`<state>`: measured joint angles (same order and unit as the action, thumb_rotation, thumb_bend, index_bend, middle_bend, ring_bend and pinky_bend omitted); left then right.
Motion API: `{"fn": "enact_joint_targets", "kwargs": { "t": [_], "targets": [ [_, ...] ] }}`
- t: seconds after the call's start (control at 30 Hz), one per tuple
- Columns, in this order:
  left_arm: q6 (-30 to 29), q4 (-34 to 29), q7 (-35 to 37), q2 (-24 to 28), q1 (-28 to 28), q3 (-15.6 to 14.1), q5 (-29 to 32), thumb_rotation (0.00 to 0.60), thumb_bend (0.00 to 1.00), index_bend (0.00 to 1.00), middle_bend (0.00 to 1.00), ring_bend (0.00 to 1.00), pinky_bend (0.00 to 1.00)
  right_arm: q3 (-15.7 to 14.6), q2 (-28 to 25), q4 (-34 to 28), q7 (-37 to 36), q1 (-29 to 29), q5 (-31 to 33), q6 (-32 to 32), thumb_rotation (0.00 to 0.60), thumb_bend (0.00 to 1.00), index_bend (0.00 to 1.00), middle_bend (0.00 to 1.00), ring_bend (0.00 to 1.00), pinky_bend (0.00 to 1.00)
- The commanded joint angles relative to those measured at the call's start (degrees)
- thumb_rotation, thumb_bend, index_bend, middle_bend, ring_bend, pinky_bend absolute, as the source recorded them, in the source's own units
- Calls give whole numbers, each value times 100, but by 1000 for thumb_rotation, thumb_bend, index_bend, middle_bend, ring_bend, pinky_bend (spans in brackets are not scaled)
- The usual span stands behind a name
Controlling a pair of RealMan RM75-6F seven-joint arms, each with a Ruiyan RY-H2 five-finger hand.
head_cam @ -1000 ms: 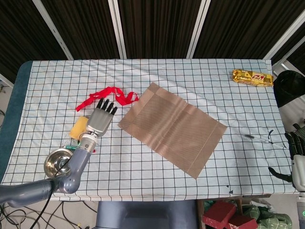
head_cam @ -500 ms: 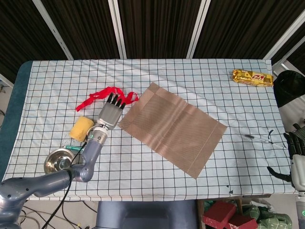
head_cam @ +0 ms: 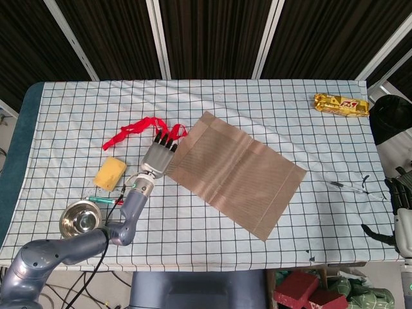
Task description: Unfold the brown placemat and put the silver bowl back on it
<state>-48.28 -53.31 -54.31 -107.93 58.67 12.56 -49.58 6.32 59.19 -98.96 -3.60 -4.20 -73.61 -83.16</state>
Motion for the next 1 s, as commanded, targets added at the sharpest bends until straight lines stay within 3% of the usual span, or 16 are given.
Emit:
{"fn": "enact_joint_targets", "kwargs": {
  "t": [0.03, 0.43, 0.73, 1.0],
  "targets": [
    [-4, 67, 29, -53, 11, -16, 3, 600, 67, 204, 131, 21, 31, 11, -6, -7, -10, 8, 0, 13, 600, 91, 22, 0, 0, 158],
    [84, 412, 236, -332, 138, -50, -160, 600, 117, 259, 144, 21, 41, 73, -23, -45, -25, 32, 55, 85, 600, 94, 29, 0, 0, 158],
    [123, 546, 332, -405, 142, -74, -248, 600, 315, 385, 192, 24, 48, 92, -40, -68, -35, 41, 72, 151, 600, 96, 39, 0, 0, 158],
    [82, 456, 412, -373, 98, -98, -344, 600, 365, 417, 205, 38, 63, 103, -47, -91, -41, 52, 69, 180, 600, 97, 43, 0, 0, 158]
  ]
}}
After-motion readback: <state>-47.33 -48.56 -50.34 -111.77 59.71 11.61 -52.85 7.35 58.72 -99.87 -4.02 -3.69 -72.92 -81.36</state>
